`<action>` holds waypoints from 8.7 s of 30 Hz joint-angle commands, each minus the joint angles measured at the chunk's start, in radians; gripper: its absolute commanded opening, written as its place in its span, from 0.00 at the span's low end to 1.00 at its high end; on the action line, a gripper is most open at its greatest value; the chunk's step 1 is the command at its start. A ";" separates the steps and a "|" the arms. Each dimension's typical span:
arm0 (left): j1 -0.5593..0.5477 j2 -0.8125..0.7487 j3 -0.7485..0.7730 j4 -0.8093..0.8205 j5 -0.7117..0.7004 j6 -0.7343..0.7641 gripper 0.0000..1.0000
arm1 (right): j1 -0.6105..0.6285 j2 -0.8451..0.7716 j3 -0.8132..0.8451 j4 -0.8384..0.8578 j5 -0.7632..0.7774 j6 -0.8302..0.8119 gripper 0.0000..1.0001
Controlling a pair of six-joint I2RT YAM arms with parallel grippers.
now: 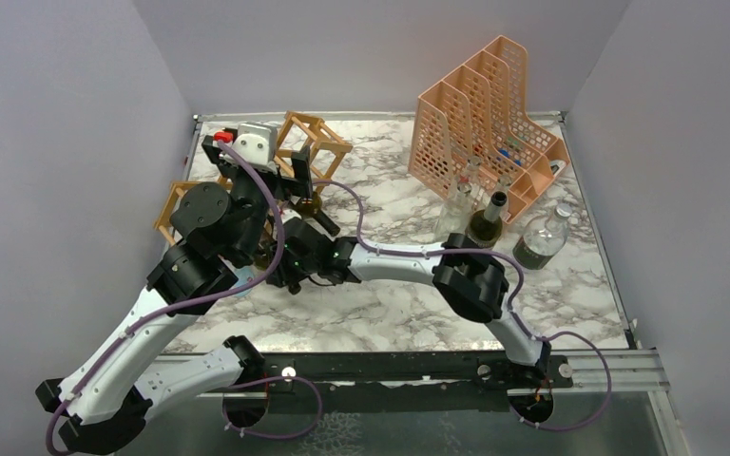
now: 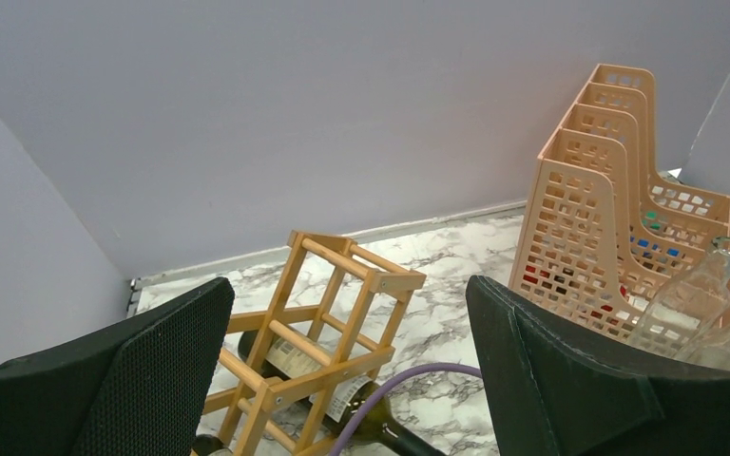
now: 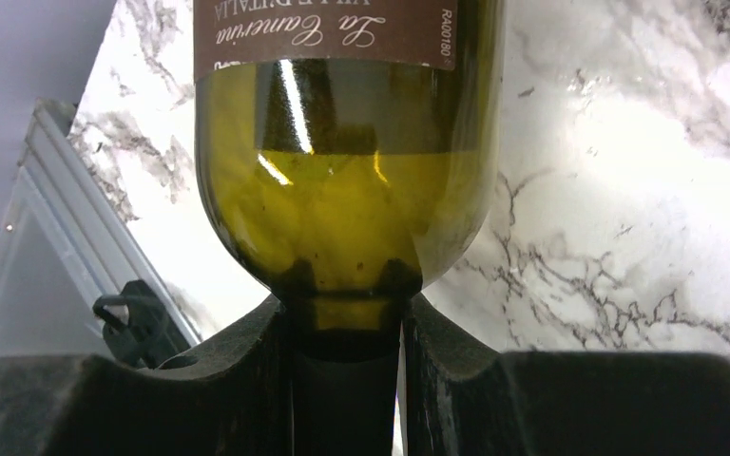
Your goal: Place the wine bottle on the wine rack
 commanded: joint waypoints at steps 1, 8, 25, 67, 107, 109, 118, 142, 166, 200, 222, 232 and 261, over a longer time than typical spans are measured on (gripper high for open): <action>-0.003 -0.017 0.014 0.003 0.022 0.026 0.99 | 0.006 0.035 0.133 0.011 0.042 -0.044 0.13; -0.003 -0.018 0.015 0.000 0.027 0.028 0.99 | -0.004 0.101 0.271 -0.117 0.071 -0.021 0.24; -0.003 -0.022 0.023 -0.017 0.031 0.016 0.99 | -0.027 0.175 0.394 -0.104 0.160 -0.046 0.57; -0.003 -0.042 0.141 -0.054 0.156 -0.078 0.99 | -0.040 -0.326 -0.109 0.074 0.181 -0.157 0.66; -0.004 0.031 -0.204 0.022 0.213 -0.197 0.99 | -0.425 -1.206 -0.449 -0.478 0.913 -0.382 0.76; -0.003 0.036 -0.207 0.027 0.217 -0.197 0.99 | -0.437 -1.187 -0.452 -0.512 0.883 -0.342 0.75; -0.002 0.049 -0.198 0.017 0.223 -0.194 0.99 | -0.470 -1.191 -0.535 -0.557 0.844 -0.233 0.55; -0.002 0.097 -0.230 0.049 0.455 -0.158 0.99 | -0.493 -1.283 -0.508 -0.548 0.660 -0.424 0.07; -0.008 0.251 -0.632 0.632 1.016 -0.334 0.98 | -0.494 -1.254 -0.449 -0.368 -0.076 -0.423 0.01; -0.029 0.397 -0.724 1.092 1.103 -0.200 0.40 | -0.494 -1.215 -0.288 -0.299 -0.256 -0.371 0.01; -0.029 0.352 -0.522 1.026 0.886 0.730 0.00 | -0.494 -1.319 -0.163 -0.604 -0.084 -0.532 0.67; -0.029 0.379 -0.384 0.831 0.880 1.130 0.00 | -0.493 -1.284 -0.112 -0.729 -0.061 -0.612 0.68; -0.031 0.357 -0.235 0.507 0.892 1.525 0.00 | -0.493 -1.208 -0.414 -0.768 -0.175 -0.589 0.65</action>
